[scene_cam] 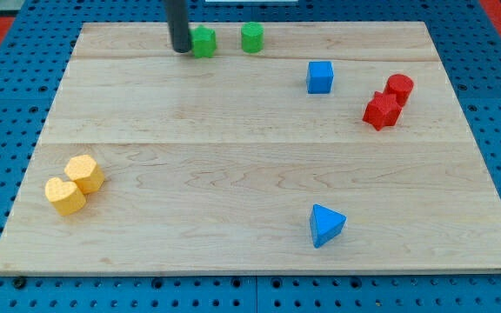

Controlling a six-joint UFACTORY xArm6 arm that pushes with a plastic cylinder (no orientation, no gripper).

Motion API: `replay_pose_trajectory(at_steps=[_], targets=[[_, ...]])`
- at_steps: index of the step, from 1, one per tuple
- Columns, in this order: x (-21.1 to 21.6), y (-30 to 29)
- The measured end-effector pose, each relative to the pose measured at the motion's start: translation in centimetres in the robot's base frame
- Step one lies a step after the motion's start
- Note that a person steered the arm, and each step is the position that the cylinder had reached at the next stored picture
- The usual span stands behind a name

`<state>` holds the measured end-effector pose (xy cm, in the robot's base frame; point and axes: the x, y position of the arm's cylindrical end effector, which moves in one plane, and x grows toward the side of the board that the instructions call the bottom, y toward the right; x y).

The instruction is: Push the green circle to the left of the blue triangle

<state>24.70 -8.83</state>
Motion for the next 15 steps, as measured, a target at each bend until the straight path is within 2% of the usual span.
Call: replay_pose_trajectory(at_steps=[1,2,5,7,8,9,10,11,12,13,14,15], targets=[[0.3,3.8],[2.7,2.4],[3.1,2.2],[6.0,2.5],[5.0,8.9],[4.3,12.7],[-1.3,18.2],[-5.4,14.8],[-3.7,6.2],[2.2,5.9],[3.6,4.2],[3.8,5.0]])
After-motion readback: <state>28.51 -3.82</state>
